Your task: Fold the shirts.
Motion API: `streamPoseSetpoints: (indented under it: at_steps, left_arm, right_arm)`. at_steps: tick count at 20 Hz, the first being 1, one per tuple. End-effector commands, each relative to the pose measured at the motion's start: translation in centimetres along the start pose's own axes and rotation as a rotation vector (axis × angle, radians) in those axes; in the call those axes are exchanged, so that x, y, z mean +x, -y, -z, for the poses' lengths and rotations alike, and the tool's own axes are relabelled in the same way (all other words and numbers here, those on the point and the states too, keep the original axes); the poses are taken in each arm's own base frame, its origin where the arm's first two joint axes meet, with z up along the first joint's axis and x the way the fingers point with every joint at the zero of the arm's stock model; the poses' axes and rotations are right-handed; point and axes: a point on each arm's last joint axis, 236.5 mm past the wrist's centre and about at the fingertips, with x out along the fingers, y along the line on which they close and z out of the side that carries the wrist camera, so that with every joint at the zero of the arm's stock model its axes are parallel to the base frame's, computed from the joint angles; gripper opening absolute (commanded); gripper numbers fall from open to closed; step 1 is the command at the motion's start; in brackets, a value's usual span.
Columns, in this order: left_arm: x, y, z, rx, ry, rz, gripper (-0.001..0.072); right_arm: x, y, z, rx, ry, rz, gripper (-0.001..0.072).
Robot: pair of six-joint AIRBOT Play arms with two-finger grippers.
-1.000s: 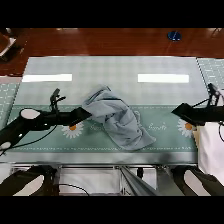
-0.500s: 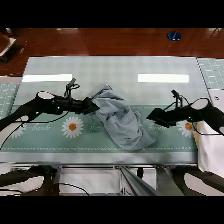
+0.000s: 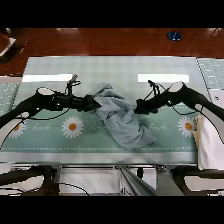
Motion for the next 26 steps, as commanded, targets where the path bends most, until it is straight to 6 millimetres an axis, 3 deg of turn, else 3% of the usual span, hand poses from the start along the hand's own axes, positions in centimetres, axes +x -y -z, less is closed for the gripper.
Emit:
streamPoseSetpoints:
  at_steps: [1,3,4,6,7,9,11,13,15,16,19,22,24,26]
  left_arm:
    - [-3.6,3.6,-3.9,0.088,0.085,0.056,0.0022]
    - [-9.6,8.9,-9.4,0.221,0.265,0.08,0.0021]
    - [-13.4,11.9,-12.1,0.274,0.373,0.086,0.0021]
    - [-20.6,15.6,-16.0,0.283,0.556,0.017,0.0021]
    - [-23.7,17.2,-16.6,0.301,0.606,-0.031,0.0021]
    - [-29.1,21.4,-15.8,0.447,0.677,-0.131,0.0021]
    - [-34.1,25.0,-14.0,0.561,0.779,-0.253,0.0021]
    - [-38.8,28.0,-11.4,0.654,0.902,-0.386,0.0021]
    - [-42.5,30.6,-7.7,0.732,1.012,-0.48,0.0021]
    - [-43.7,31.6,-5.7,0.763,1.048,-0.51,0.0022]
    - [-44.1,32.4,-1.1,0.8,1.035,-0.551,0.0022]
    - [-41.0,28.6,0.0,0.73,0.873,-0.569,0.0022]
    - [-36.7,24.6,-0.4,0.643,0.708,-0.52,0.0022]
    - [-30.9,19.8,-0.6,0.532,0.533,-0.435,0.0022]
  right_arm:
    - [-5.8,-4.4,-5.1,-0.184,0.089,-0.005,0.0022]
    - [-15.0,-8.4,-10.6,-0.307,0.335,0.082,0.0021]
    - [-20.9,-11.2,-12.8,-0.381,0.492,0.135,0.0021]
    - [-32.1,-17.6,-13.7,-0.524,0.778,0.209,0.0021]
    - [-37.2,-20.7,-12.3,-0.582,0.901,0.226,0.0021]
    - [-44.5,-24.7,-7.6,-0.668,1.086,0.26,0.0021]
    - [-49.2,-25.3,-2.1,-0.697,1.197,0.354,0.0022]
    - [-52.2,-24.1,3.2,-0.683,1.254,0.464,0.0021]
    - [-53.1,-22.9,7.9,-0.646,1.263,0.506,0.0022]
    - [-52.5,-22.2,9.8,-0.634,1.235,0.509,0.0022]
    - [-48.5,-19.0,13.5,-0.556,1.084,0.499,0.0021]
    - [-42.1,-16.8,14.1,-0.515,0.925,0.411,0.0022]
    - [-36.1,-15.1,14.0,-0.48,0.773,0.318,0.0022]
    - [-30.3,-13.5,13.5,-0.429,0.641,0.217,0.0021]
